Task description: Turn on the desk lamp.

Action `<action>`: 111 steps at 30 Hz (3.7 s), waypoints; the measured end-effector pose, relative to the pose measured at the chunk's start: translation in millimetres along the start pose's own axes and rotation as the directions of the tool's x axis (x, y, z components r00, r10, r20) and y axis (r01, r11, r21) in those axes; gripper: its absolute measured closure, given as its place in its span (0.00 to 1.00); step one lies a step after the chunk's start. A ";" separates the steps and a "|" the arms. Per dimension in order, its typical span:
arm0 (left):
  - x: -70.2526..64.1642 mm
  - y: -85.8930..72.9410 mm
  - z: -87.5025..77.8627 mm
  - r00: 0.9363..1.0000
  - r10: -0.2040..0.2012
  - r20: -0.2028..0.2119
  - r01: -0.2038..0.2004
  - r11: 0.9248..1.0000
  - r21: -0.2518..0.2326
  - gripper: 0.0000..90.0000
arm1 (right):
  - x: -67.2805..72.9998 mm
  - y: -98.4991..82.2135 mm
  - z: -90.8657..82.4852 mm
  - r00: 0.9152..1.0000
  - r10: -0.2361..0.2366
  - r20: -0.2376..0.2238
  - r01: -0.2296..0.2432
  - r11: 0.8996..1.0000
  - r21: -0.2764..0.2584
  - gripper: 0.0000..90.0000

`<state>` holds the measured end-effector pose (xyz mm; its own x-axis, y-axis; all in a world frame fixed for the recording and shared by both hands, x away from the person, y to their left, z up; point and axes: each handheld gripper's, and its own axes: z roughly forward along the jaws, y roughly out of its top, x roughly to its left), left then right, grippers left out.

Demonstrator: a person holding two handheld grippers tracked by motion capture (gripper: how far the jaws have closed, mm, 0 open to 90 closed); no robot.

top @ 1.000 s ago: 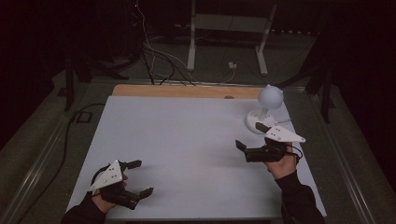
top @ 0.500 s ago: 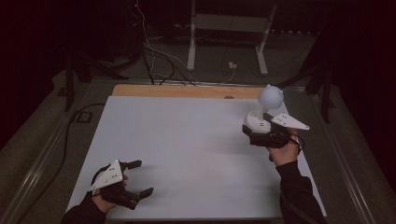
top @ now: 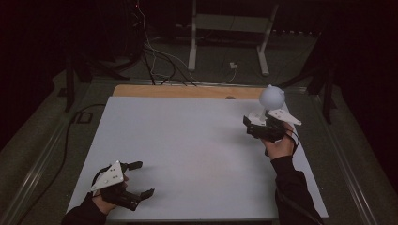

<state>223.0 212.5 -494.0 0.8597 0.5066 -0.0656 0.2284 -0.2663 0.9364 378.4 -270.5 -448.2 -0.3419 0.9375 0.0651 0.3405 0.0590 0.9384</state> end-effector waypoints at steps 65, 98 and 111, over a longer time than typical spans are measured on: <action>0.2 -0.2 0.1 1.000 -0.006 0.003 0.006 1.000 0.001 0.00 | -24.3 -38.3 60.2 0.959 0.007 0.284 -0.080 0.966 0.247 1.00; -0.1 -0.5 1.1 1.000 -0.002 -0.001 0.002 1.000 0.012 0.00 | -22.8 -43.2 61.4 0.960 -0.013 0.280 -0.058 0.968 0.244 1.00; -0.2 -0.5 1.4 1.000 -0.001 0.000 0.001 1.000 0.013 0.00 | -23.6 -43.1 62.1 0.959 -0.015 0.283 -0.057 0.968 0.245 1.00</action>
<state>223.4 211.4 -495.0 0.8594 0.5070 -0.0663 0.2351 -0.2766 0.9318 426.2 -273.9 -511.3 -0.0854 0.9952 -0.0479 0.5638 0.0879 0.8212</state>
